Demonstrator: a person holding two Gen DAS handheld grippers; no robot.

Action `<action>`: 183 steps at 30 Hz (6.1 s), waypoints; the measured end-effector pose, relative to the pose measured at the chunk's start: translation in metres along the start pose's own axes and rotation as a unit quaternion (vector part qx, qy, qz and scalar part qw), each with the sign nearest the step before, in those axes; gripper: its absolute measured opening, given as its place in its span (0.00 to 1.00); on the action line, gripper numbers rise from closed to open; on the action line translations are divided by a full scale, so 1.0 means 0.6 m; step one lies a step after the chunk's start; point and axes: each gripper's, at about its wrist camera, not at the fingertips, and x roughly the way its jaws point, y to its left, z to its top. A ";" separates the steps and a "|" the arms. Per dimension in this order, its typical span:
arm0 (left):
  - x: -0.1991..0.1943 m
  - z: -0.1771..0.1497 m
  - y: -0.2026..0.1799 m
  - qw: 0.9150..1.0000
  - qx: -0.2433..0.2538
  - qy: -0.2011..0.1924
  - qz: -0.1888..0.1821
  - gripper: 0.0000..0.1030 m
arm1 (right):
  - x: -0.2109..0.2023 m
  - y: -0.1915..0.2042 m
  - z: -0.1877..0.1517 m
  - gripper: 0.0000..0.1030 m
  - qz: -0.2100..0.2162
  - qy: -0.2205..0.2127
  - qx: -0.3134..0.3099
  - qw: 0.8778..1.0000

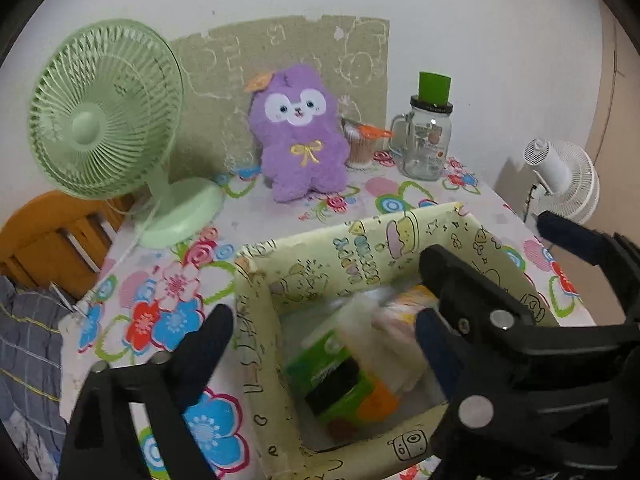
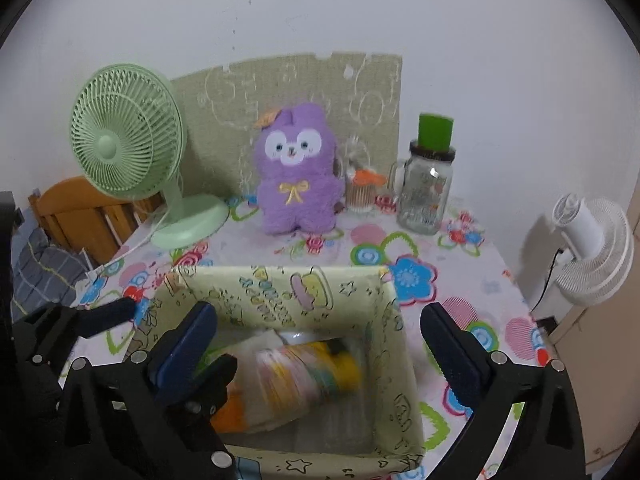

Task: Organize soft objects
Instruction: 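Lower both items into the fabric box and open both grippers, then lift both grippers out of the box toward the grey pouch and pink tube, then grasp the grey drawstring pouch with the left gripper while the right gripper grasps the pink tube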

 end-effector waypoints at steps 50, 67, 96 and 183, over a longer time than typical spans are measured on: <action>-0.225 -0.087 -0.039 0.998 -0.002 -0.057 0.016 1.00 | -0.250 0.026 -0.051 1.00 -0.011 -0.036 -0.020 0.999; -0.297 -0.147 -0.049 0.997 0.003 -0.070 0.019 1.00 | -0.332 0.049 -0.094 1.00 -0.020 -0.059 -0.036 0.997; -0.281 -0.218 -0.059 0.998 0.003 -0.069 0.003 0.97 | -0.320 0.047 -0.176 0.98 -0.008 -0.040 -0.018 0.999; -0.084 -0.284 0.061 0.997 0.021 0.068 0.027 0.77 | -0.084 0.127 -0.255 0.35 0.047 0.150 -0.060 0.986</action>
